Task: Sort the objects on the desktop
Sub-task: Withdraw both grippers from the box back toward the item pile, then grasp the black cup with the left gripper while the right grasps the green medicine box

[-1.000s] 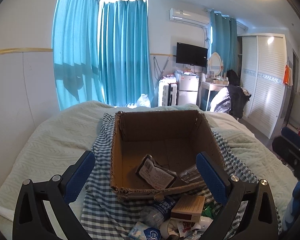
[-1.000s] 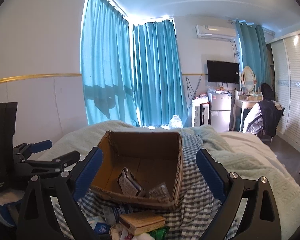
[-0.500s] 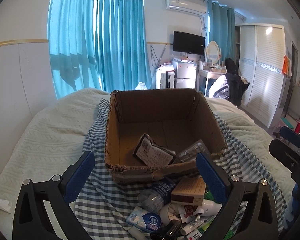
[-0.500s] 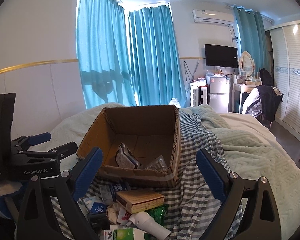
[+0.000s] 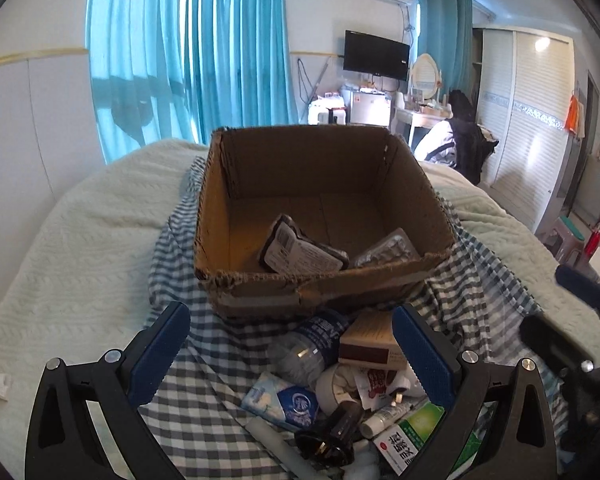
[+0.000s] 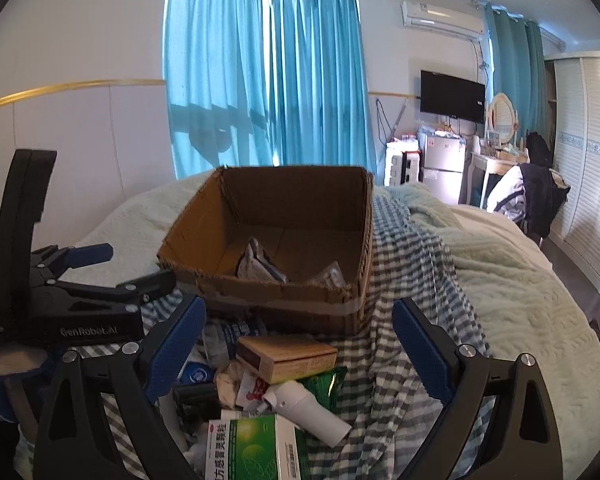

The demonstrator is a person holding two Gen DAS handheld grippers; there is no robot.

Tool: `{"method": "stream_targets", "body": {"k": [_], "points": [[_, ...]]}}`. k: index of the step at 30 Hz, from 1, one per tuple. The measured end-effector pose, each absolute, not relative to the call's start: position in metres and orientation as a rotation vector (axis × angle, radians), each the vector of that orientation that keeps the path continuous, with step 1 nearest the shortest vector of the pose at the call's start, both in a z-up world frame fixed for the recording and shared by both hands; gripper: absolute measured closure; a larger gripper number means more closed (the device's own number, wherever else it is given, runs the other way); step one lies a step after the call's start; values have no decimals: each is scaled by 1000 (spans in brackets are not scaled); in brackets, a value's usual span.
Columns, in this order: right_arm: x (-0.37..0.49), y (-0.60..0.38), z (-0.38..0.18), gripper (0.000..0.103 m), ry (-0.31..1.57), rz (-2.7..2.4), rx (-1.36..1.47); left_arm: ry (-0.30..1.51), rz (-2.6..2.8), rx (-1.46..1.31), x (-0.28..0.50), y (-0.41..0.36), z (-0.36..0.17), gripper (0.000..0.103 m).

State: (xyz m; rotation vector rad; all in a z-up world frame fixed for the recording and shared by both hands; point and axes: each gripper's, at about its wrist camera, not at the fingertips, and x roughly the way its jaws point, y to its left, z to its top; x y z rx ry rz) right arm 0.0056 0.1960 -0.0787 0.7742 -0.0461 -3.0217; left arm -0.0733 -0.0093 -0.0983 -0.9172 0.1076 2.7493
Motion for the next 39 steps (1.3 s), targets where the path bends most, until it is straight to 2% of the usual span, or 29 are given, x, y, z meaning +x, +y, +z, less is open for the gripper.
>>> {"method": "stream_targets", "body": {"k": [5, 10, 17, 34, 39], "points": [[7, 190, -101, 8, -94, -2962, 886, 64, 2737, -1043, -57, -25, -132, 0], [13, 178, -118, 8, -56, -2943, 946, 23, 2709, -1056, -42, -32, -149, 0], [25, 171, -136, 8, -11, -2933, 1023, 174, 2685, -1037, -40, -20, -155, 0], [34, 160, -179, 8, 29, -2797, 1270, 349, 2509, -1166, -50, 0, -202, 0], [33, 148, -193, 8, 117, -2751, 1311, 381, 2488, -1211, -57, 6, -214, 0]]}}
